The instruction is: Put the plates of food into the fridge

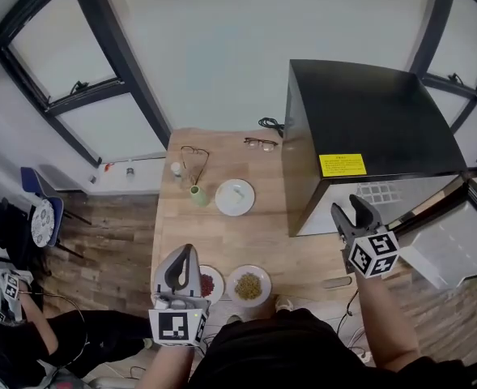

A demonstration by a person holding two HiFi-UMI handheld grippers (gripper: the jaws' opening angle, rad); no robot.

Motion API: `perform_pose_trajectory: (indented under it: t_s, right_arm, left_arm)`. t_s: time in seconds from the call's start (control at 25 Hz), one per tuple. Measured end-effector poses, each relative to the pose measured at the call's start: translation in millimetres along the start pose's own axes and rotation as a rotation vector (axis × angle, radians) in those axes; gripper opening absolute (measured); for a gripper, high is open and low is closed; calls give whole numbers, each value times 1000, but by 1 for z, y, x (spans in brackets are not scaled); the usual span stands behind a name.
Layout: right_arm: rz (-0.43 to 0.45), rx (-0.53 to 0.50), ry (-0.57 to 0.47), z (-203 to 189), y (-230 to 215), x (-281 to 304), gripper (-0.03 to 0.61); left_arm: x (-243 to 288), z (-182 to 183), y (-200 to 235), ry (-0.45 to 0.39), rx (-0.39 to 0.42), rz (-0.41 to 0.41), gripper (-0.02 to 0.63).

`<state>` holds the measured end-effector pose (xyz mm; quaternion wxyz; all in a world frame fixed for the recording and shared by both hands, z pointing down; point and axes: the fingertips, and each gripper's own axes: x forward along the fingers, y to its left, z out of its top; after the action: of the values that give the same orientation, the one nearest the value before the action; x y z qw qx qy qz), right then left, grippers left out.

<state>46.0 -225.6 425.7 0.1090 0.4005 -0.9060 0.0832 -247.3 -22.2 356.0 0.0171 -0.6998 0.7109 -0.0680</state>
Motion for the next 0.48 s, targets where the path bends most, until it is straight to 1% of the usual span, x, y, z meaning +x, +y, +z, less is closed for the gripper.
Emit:
perform_pose_trajectory:
  t_s: [0.08,0.16,0.36,0.48]
  right_arm:
    - [67,26,-23,-4,25,-9,242]
    - [111,67,-38,-10,47,-16,232]
    - [138,216,-23,-42,89,-32,221]
    - [152,300,15,-69,118,-41,216]
  left_arm:
    - [-7,-1,5,-10,-7,-20,3]
    - [-15,-3,12,-20,-21,-27,3]
    - [-32,-20,30,-1,-40,-45,3]
    - [-40,-30,36,4,-53,-65,3]
